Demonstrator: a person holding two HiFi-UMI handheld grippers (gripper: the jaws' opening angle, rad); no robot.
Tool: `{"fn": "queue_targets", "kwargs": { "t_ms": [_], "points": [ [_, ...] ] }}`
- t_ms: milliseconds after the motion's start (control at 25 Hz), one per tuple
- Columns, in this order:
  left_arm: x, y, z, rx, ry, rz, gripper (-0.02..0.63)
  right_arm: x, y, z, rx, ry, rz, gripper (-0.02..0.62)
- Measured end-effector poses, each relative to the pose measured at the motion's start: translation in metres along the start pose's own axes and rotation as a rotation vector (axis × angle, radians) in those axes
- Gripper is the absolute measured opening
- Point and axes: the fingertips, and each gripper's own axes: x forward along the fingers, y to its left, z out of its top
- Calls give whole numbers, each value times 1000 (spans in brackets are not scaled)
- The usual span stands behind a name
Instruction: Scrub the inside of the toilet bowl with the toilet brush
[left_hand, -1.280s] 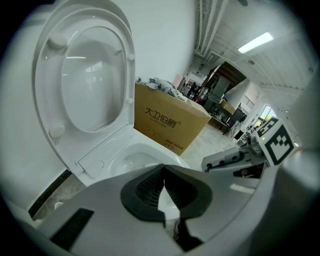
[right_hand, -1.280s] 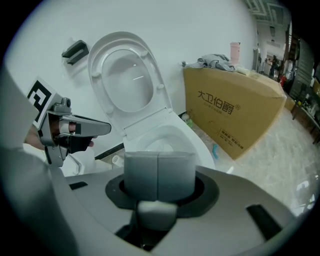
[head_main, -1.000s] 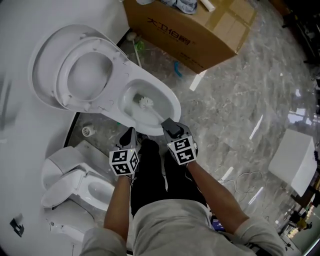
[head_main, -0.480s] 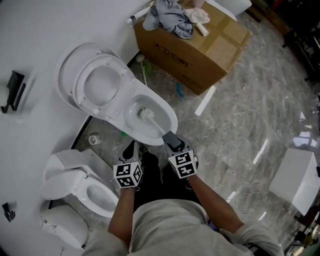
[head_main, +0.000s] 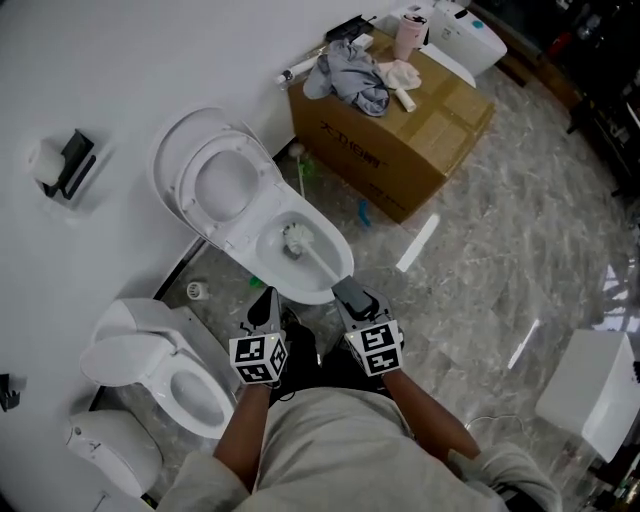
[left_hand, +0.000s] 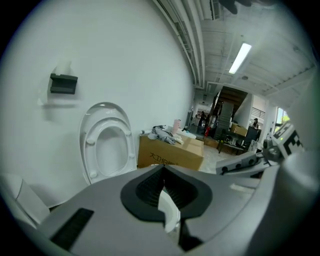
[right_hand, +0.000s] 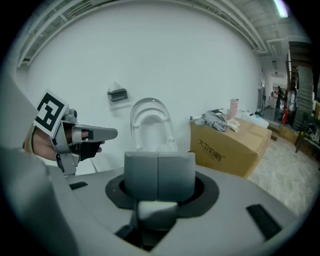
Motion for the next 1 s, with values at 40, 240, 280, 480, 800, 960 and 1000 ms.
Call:
{"fn": "queue_targets", "kwargs": {
  "t_ms": [40,240,280,480,800,960,1000],
  "points": [
    [-4,-4,5,5,-17,4,9,-7,-1,8,-13,-21,-5,147],
    [-21,-26,27,14,-93,13,9,-40,-3,30,-50,-93,-5,147],
    [-24,-30,31,16,-102,11,9,-46,-3,34,-52,-106,-5,147],
    [-35,-42,53,50,-143,-4,9,-67,-2,56,-62,-162,0,147],
    [-45,-56,78,79,-197,-15,9,-88,-3,75,-73,-228,0,147],
    [-49,-64,83,105,-211,-26,9,-94,-6,77,-67,-247,-6,147],
    [-49,-65,83,111,-210,-28,9,-95,-8,78,-65,-249,-9,147]
  ]
}}
